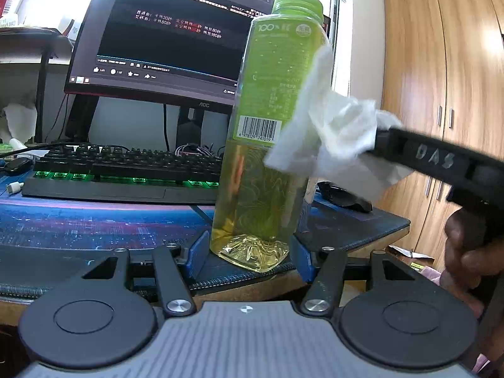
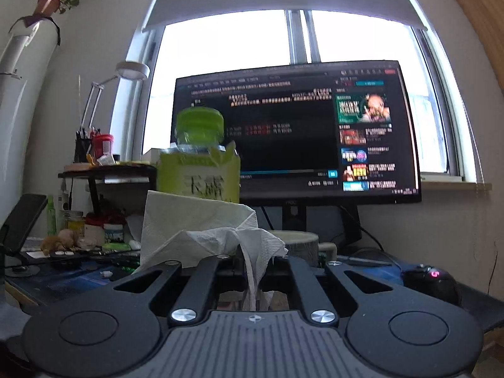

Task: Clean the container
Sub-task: 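Rub the tissue up and down the bottle with the left tool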

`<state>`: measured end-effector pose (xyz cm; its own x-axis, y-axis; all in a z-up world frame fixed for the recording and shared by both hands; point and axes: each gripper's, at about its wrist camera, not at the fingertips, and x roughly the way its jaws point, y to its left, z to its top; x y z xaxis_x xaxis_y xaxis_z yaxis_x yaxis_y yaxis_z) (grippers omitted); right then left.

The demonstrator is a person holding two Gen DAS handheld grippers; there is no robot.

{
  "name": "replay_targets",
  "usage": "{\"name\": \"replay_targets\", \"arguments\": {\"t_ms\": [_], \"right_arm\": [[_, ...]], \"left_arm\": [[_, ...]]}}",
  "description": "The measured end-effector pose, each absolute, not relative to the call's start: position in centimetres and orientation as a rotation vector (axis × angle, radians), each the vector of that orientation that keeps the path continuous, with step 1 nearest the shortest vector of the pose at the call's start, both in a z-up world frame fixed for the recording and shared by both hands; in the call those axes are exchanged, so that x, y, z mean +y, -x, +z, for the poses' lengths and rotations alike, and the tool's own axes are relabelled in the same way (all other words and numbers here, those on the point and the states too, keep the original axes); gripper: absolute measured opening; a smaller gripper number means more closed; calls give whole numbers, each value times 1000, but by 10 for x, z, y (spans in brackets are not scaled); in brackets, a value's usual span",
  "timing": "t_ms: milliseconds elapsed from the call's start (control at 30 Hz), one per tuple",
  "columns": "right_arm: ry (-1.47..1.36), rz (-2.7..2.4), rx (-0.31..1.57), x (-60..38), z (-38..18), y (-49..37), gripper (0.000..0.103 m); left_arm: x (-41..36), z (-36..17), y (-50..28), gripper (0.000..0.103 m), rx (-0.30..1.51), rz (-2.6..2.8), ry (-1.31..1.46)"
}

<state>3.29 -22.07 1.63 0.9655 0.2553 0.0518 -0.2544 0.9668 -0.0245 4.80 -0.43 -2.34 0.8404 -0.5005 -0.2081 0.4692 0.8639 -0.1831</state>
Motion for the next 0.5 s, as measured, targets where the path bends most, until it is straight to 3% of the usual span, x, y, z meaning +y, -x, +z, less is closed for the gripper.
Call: {"name": "replay_targets", "arguments": {"t_ms": [500], "right_arm": [[49, 228, 0, -218, 8, -44, 7]], "left_arm": [[-4, -23, -51, 61, 258, -518, 120]]}}
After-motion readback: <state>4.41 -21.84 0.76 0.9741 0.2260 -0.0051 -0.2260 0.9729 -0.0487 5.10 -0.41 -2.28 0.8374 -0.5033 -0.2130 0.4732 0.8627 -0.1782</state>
